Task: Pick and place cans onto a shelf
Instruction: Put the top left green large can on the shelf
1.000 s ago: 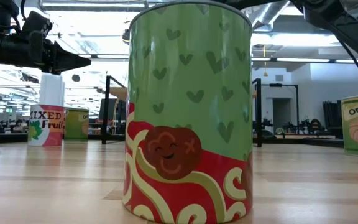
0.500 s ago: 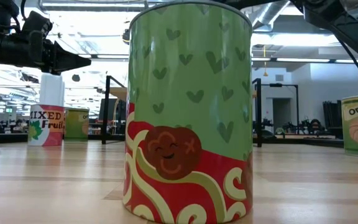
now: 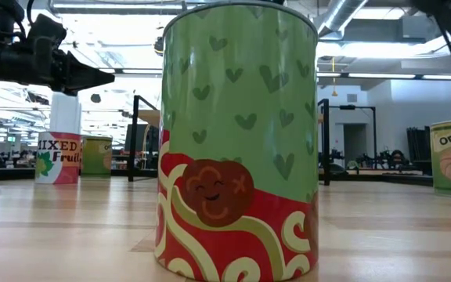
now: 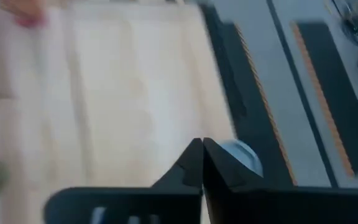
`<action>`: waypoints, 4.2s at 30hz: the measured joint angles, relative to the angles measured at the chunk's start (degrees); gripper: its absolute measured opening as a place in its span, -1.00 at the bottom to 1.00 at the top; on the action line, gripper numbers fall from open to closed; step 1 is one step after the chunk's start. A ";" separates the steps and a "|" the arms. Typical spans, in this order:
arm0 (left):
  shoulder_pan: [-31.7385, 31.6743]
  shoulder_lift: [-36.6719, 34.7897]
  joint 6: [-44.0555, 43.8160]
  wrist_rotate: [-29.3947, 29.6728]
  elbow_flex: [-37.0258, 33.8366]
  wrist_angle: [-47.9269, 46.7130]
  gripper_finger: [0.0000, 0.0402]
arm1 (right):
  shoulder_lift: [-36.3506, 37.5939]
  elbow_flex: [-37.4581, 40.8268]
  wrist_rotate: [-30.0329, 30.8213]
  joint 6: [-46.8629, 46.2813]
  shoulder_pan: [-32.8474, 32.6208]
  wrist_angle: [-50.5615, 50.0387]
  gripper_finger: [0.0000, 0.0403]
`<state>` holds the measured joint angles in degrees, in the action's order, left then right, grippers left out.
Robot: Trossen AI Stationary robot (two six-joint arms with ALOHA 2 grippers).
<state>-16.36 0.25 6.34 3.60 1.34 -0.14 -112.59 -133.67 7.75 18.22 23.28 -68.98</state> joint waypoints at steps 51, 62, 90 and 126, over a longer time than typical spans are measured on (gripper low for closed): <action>-17.04 55.67 4.05 15.43 51.39 -56.33 -0.97 | 43.77 94.53 5.12 -6.25 -38.93 88.42 -0.98; -25.22 56.76 14.89 6.54 49.58 -54.63 -0.55 | 43.77 94.51 6.33 -5.88 -40.93 88.60 -0.97; -30.52 73.57 14.07 15.18 48.89 -45.17 -0.26 | 43.73 94.47 6.29 -5.75 -40.91 88.32 -0.96; -32.87 79.50 15.68 20.21 50.40 -45.04 -0.99 | 43.71 94.44 6.24 -5.76 -40.91 88.32 -0.96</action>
<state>-49.23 79.75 22.02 23.81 51.75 -45.17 -68.88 -39.22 14.00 12.46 -17.62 19.33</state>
